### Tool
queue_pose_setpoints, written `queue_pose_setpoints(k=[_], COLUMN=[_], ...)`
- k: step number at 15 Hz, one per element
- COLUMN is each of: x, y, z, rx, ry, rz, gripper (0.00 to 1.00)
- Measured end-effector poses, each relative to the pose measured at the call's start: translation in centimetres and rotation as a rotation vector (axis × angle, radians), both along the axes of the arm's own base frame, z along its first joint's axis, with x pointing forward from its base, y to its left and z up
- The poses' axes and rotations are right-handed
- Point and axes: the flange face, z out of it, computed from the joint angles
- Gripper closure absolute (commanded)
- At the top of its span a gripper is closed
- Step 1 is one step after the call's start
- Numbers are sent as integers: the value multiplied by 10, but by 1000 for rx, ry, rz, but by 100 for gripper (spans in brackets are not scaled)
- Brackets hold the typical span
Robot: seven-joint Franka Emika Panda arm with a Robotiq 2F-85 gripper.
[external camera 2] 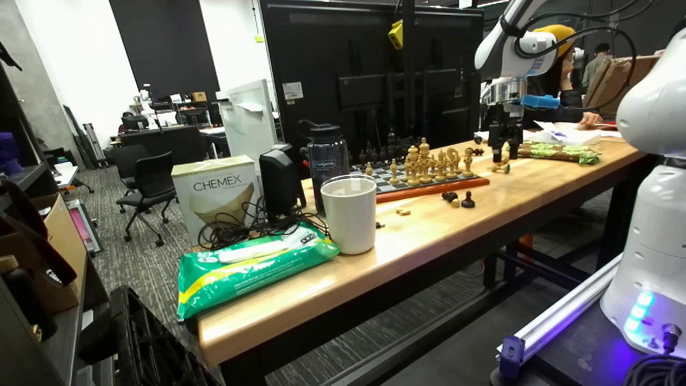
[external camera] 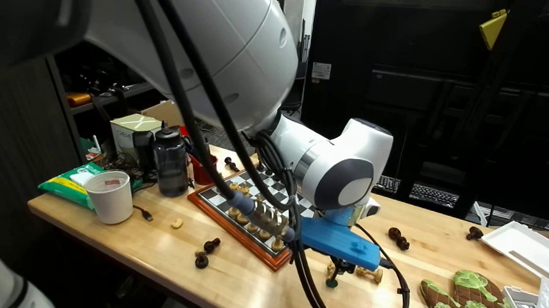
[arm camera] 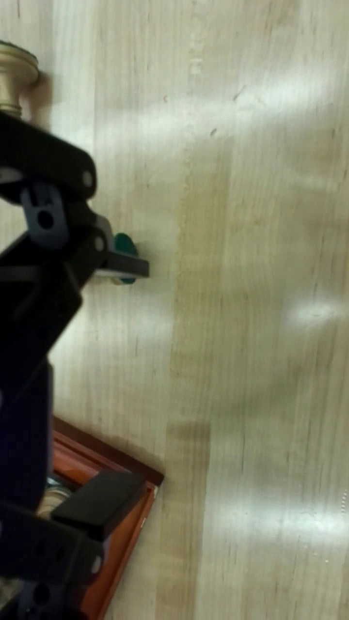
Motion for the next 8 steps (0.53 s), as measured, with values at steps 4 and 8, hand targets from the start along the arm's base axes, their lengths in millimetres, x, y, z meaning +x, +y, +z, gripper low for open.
queue_pose_setpoints(k=[4, 8], x=[4, 6], y=[7, 8], z=[-1, -5], rx=[-17, -38], ry=[-1, 10], rz=[41, 69], gripper=[0, 0])
